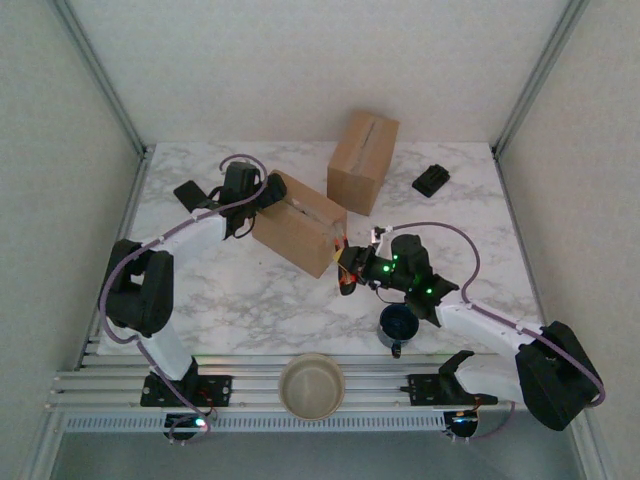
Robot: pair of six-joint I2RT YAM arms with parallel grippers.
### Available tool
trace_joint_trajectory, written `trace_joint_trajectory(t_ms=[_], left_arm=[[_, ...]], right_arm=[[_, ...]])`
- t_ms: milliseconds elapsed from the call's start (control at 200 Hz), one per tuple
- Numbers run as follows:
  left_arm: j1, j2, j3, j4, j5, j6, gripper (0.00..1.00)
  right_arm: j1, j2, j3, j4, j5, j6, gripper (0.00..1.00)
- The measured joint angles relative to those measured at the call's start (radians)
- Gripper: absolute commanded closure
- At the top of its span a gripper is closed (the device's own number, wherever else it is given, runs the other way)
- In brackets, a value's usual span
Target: Unpack the express box
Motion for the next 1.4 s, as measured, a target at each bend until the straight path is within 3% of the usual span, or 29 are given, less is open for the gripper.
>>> trace_joint_trajectory(t_ms=[1402], left_arm=[[0.004, 0.018, 0.018, -0.007, -0.004, 0.026, 0.0]], right_arm=[[0.123, -0.005, -0.027, 0.055, 0.018, 0.056, 1.0]])
